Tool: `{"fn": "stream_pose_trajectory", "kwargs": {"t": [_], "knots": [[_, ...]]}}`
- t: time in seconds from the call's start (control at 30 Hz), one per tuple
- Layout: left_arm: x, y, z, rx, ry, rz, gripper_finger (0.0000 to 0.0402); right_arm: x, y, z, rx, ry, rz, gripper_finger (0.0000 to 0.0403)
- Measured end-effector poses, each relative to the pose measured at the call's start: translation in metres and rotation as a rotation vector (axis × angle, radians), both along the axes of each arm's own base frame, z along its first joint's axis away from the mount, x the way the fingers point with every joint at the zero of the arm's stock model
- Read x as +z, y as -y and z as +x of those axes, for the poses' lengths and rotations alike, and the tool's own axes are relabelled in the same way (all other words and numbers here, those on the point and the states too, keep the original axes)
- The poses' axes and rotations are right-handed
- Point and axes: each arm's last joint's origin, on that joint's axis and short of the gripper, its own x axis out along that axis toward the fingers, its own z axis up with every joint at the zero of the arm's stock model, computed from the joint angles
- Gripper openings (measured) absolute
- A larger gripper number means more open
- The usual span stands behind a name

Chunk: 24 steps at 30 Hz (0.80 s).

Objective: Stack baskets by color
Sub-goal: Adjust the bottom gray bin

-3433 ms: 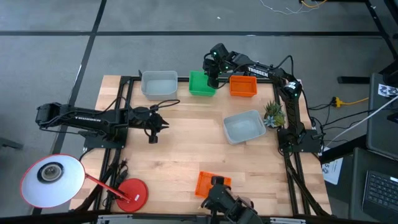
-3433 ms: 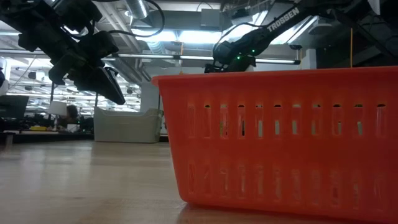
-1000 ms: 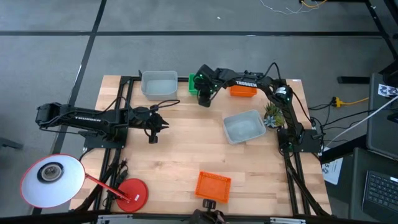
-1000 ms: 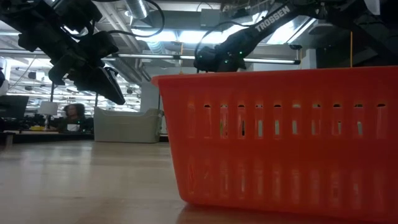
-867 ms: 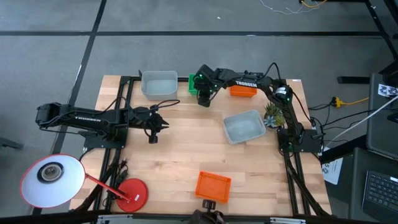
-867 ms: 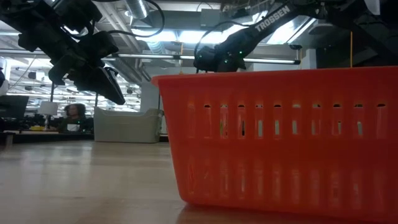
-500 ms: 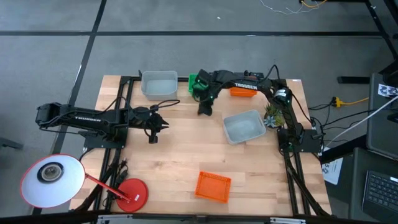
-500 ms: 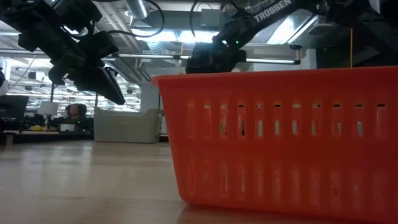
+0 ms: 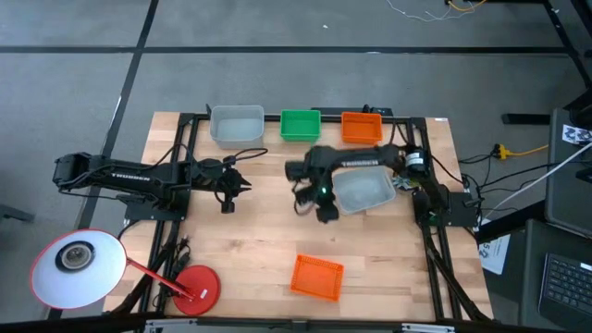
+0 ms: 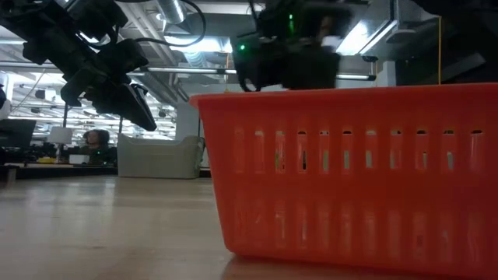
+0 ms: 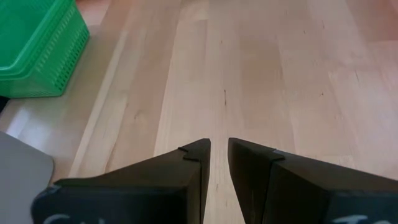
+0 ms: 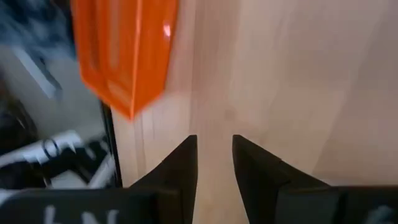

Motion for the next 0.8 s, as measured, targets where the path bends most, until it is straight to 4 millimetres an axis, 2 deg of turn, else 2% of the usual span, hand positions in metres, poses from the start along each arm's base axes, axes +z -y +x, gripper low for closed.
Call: {"fn": "stream_pose_trajectory", "kwargs": {"t": [0.17,0.23,0.33,0.47,0.53,0.63,0.8], "knots": [[0.000,0.000,0.000,0.000,0.000,0.000,0.0050,0.003,-0.022,-0.020,0.117,-0.221,-0.108,0.0101],[0.000,0.000,0.000,0.001,0.001,-0.002,0.0050,0.005,-0.025,-0.022,0.102,-0.201,-0.128,0.0101],[0.000,0.000,0.000,0.010,0.000,-0.016,0.0050,0.022,-0.028,-0.035,0.064,-0.211,-0.143,0.0101],[0.000,0.000,0.000,0.011,0.001,-0.017,0.0050,0.042,-0.027,-0.061,0.051,-0.167,-0.207,0.0101],[0.000,0.000,0.000,0.010,0.002,-0.017,0.0050,0.047,-0.025,-0.076,0.030,-0.144,-0.301,0.0101],[0.000,0.000,0.000,0.010,0.004,-0.017,0.0050,0.037,-0.016,-0.089,-0.099,-0.042,-0.507,0.0101],[0.000,0.000,0.000,0.011,0.005,-0.016,0.0050,-0.001,0.000,-0.112,-0.367,-0.136,-0.749,0.0101]]}}
